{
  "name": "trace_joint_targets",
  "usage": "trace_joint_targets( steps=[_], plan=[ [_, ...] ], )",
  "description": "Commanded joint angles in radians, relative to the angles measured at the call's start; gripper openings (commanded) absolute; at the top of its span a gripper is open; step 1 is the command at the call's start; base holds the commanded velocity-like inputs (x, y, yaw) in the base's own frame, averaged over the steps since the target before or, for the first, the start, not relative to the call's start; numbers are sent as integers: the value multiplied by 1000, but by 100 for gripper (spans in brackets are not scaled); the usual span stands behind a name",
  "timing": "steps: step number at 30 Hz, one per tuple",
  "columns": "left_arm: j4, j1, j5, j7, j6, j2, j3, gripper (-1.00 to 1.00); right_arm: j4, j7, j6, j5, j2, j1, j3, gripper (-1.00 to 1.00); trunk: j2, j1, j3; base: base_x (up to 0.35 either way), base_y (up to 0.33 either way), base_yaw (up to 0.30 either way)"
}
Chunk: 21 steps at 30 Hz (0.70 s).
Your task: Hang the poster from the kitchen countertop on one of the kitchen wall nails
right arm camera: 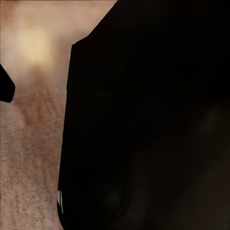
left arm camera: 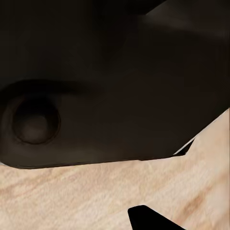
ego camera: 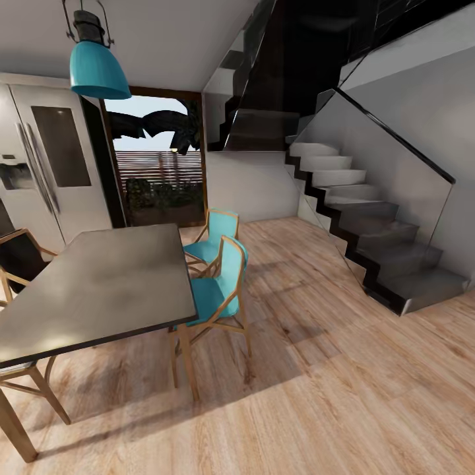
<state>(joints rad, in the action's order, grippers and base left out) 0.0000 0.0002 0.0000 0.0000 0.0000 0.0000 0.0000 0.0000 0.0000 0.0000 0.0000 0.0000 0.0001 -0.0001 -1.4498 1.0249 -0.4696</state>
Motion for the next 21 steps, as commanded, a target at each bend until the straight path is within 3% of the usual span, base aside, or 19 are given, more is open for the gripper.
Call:
trace_joint_targets(
  steps=[1,6,21],
  plan=[
    [-6,6,-3,2,1,-6,5,100,-6,0,-6,6,5,-6,4,100,0,0,0,0,0,0],
    [-33,32,-1,0,-3,-30,3,100,-34,0,-34,3,5,-35,2,100,0,0,0,0,0,0],
    [-101,29,0,0,-4,-29,3,100,-39,0,-43,2,5,-40,2,100,0,0,0,0,0,0]
  ],
)
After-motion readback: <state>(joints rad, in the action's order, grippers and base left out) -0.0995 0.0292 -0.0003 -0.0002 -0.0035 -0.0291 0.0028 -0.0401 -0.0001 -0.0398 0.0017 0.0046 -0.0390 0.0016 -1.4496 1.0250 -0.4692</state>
